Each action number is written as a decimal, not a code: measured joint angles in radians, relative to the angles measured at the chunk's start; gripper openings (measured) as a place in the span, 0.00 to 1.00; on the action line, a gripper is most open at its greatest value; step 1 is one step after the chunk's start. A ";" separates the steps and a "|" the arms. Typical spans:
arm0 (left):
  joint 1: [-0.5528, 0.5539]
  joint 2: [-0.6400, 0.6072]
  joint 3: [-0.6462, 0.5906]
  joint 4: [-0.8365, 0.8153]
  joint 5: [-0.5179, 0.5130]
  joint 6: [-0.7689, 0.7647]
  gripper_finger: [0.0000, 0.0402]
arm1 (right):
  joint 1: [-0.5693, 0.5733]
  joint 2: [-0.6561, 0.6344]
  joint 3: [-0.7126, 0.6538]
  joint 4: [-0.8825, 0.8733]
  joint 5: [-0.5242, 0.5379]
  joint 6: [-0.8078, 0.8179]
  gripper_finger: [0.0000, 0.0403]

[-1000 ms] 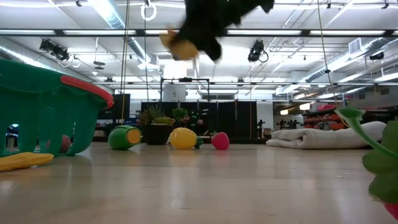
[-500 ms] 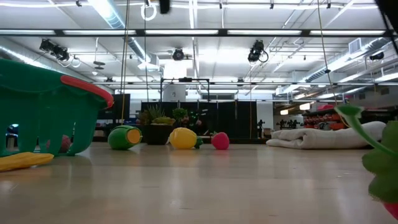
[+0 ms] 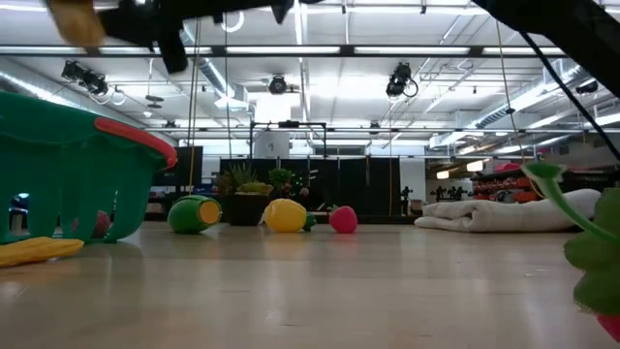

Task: Pick and placing Produce into tupperware
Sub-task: Put the yellow banana into the blue basket, then put the green corn into the blue basket

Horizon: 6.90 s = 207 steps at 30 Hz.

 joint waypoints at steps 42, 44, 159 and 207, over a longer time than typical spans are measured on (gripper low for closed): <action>0.000 0.000 0.000 -0.006 0.000 -0.008 0.10 | -0.036 0.112 -0.004 -0.075 0.065 -0.046 0.43; 0.000 0.000 0.000 -0.006 0.000 -0.008 0.10 | -0.040 0.114 -0.004 -0.080 0.066 -0.045 0.43; 0.033 0.693 -0.442 0.139 0.819 0.798 0.60 | 0.024 -0.855 -0.023 -1.154 0.592 0.212 0.51; -0.047 0.694 -0.607 0.424 0.783 0.662 0.60 | 0.024 -0.855 -0.022 -1.153 0.592 0.194 0.51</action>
